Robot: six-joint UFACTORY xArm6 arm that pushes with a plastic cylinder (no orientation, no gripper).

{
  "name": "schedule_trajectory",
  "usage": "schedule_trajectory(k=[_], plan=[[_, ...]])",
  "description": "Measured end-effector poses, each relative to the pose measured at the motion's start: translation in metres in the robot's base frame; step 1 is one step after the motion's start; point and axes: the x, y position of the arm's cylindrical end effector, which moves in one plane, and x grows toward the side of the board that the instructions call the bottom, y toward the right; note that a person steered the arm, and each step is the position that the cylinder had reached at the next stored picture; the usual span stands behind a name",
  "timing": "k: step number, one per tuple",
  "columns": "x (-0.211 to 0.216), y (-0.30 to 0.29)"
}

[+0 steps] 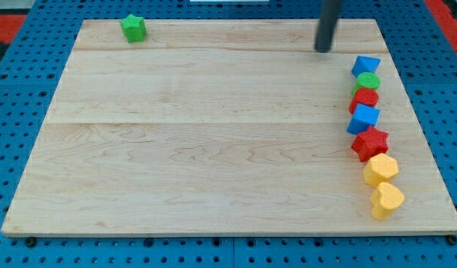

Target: Move the green circle closer to the green star

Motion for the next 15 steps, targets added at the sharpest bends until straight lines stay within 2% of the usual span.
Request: schedule_trajectory(k=[1, 2, 3, 6, 7, 9, 10, 12, 15], plan=[[0.020, 0.052], [0.061, 0.106], [0.093, 0.103], [0.124, 0.037], [0.113, -0.016], [0.109, 0.010], [0.075, -0.003], [0.046, -0.013], [-0.018, -0.231]])
